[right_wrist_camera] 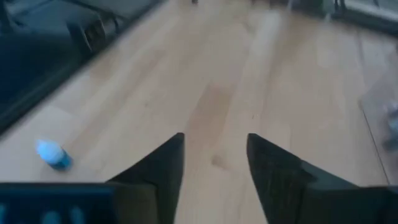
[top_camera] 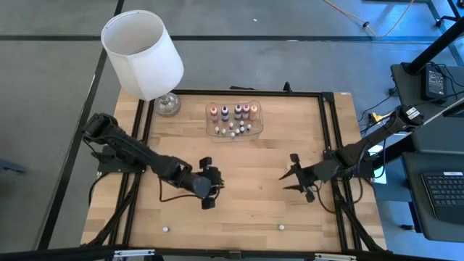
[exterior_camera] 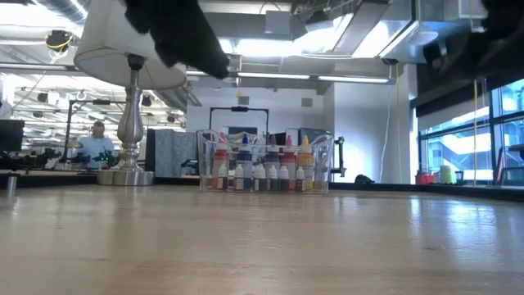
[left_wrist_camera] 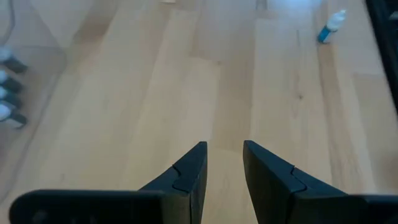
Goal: Pick & Place food coloring
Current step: Put the small blue food coloring bottle into the transparent bin
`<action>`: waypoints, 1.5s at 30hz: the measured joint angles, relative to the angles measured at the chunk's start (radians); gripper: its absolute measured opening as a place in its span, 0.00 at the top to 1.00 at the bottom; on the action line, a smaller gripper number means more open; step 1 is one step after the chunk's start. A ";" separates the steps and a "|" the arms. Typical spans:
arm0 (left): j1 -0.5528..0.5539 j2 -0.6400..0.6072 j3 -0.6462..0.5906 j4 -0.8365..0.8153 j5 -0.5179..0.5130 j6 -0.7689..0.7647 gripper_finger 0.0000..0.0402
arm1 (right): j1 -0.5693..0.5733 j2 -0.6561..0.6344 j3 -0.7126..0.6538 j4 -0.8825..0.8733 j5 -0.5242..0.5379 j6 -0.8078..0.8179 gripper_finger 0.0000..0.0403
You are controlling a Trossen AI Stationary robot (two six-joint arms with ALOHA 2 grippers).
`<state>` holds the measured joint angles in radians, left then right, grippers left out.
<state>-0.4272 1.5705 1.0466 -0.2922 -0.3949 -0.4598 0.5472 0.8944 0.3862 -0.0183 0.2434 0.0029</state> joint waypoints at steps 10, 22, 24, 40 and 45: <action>0.059 -0.005 -0.322 0.635 0.189 0.090 0.75 | 0.001 0.020 0.189 -0.102 -0.112 0.027 0.25; 0.065 -0.006 -0.454 0.845 0.161 0.056 0.75 | 0.097 0.354 0.547 -0.362 -0.166 -0.107 0.21; 0.065 -0.006 -0.454 0.842 0.162 0.052 0.75 | 0.100 0.444 0.627 -0.504 -0.147 -0.016 0.22; 0.073 -0.006 -0.454 0.811 0.162 0.052 0.75 | 0.163 0.874 0.957 -0.810 -0.271 0.092 0.43; 0.097 -0.006 -0.454 0.813 0.159 0.048 0.75 | 0.152 0.882 0.963 -0.812 -0.221 0.157 0.47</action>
<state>-0.3304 1.5642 0.5930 0.5206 -0.2363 -0.4123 0.6990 1.7767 1.3495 -0.8299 0.0220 0.1600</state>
